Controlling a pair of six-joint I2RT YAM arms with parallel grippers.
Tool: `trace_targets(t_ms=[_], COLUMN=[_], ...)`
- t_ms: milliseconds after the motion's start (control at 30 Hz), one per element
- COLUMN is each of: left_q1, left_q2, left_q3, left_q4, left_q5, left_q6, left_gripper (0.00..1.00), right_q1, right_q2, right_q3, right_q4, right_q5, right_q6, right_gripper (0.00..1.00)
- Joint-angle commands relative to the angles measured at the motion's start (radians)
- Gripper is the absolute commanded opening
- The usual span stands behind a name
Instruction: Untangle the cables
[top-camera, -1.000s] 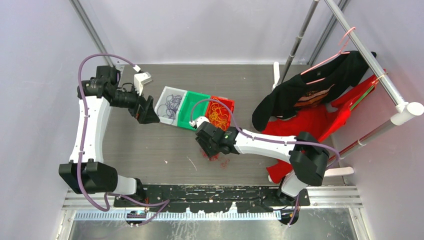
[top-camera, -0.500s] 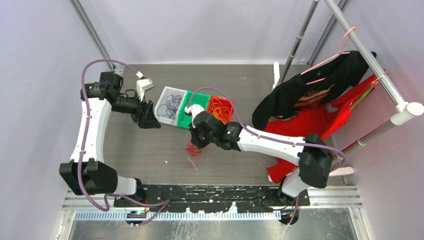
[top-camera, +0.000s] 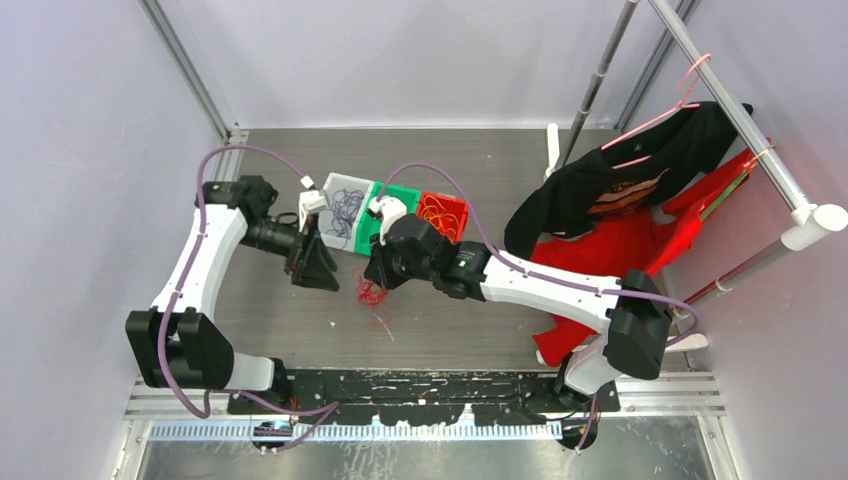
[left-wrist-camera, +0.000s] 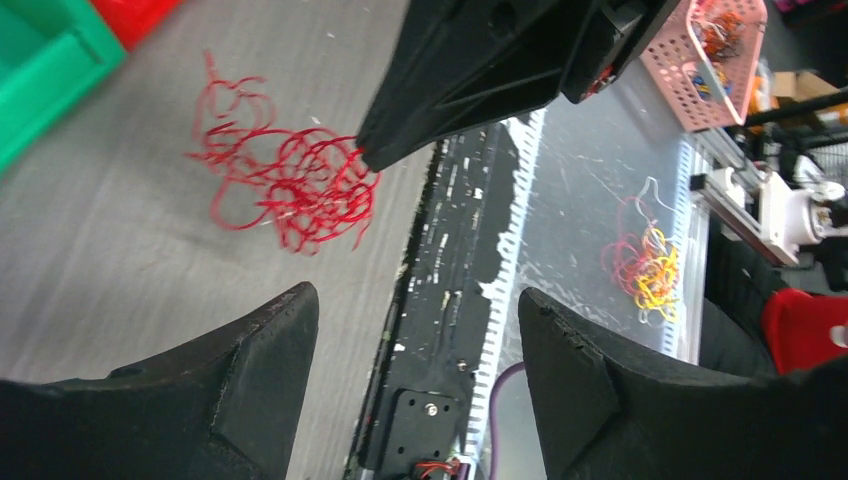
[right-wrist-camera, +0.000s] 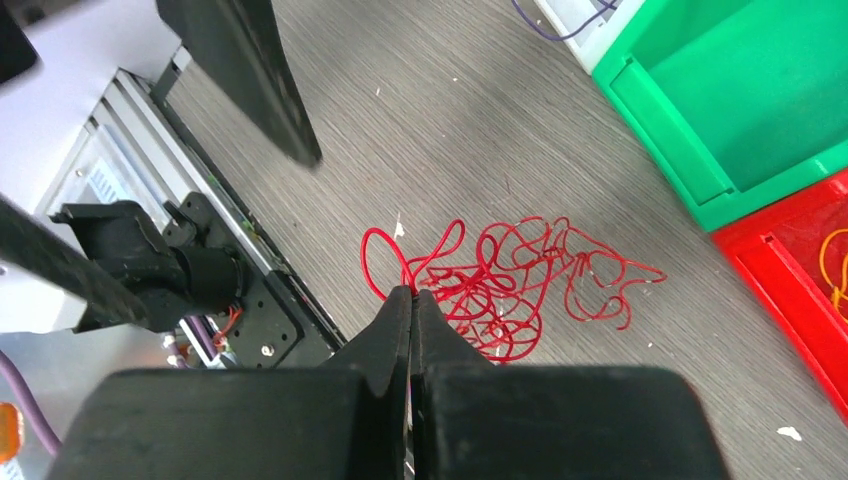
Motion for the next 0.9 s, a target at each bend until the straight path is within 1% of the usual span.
trace_targets(t_ms=[0,100,167,233,300,367,500,567,600,667,733,767,867], left_q1=[-0.043,-0.049,-0.056,-0.059,-0.06,-0.062,-0.065,-0.067,-0.067,-0.067,-0.068,-0.067,-0.067], left_q2=[-0.053,-0.088,-0.102,-0.153,-0.173,-0.181,-0.157,-0.143,-0.14,-0.133,-0.133,-0.136,-0.15], left_q3=[-0.058,-0.091,-0.121,-0.156,-0.186,-0.201,-0.205,-0.205,-0.206,-0.208,-0.206,-0.203,-0.19], left_q4=[0.08,0.206,0.316,0.459,0.538,0.562,0.54,0.538,0.537,0.539,0.546,0.546,0.547], left_q5=[0.086,0.084,0.063,0.025,0.002,0.007,0.053,0.061,0.06,0.054,0.03,0.019,-0.024], left_q6=[-0.04,-0.164,-0.264,-0.385,-0.445,-0.465,-0.473,-0.48,-0.483,-0.484,-0.495,-0.495,-0.498], left_gripper=[0.72,0.69,0.62,0.55,0.49,0.47,0.47,0.43,0.4,0.3,0.17,0.12,0.01], right_q1=[0.004,0.006,0.006,0.006,0.006,0.006,0.006,0.006,0.006,0.006,0.006,0.006,0.006], right_q2=[0.004,0.007,0.01,0.013,0.015,0.018,0.018,0.017,0.016,0.011,0.004,0.002,-0.005], right_q3=[0.037,0.026,0.022,0.019,0.018,0.02,0.017,0.012,0.01,0.004,-0.004,-0.008,-0.014], right_q4=[0.103,0.135,0.154,0.171,0.183,0.185,0.19,0.195,0.197,0.204,0.207,0.209,0.202], right_q5=[-0.011,-0.013,-0.02,-0.026,-0.032,-0.038,-0.043,-0.044,-0.044,-0.042,-0.035,-0.032,-0.021], right_q6=[0.05,0.071,0.085,0.096,0.103,0.106,0.111,0.114,0.116,0.12,0.121,0.121,0.117], right_gripper=[0.01,0.01,0.01,0.01,0.01,0.01,0.01,0.01,0.01,0.01,0.01,0.01,0.01])
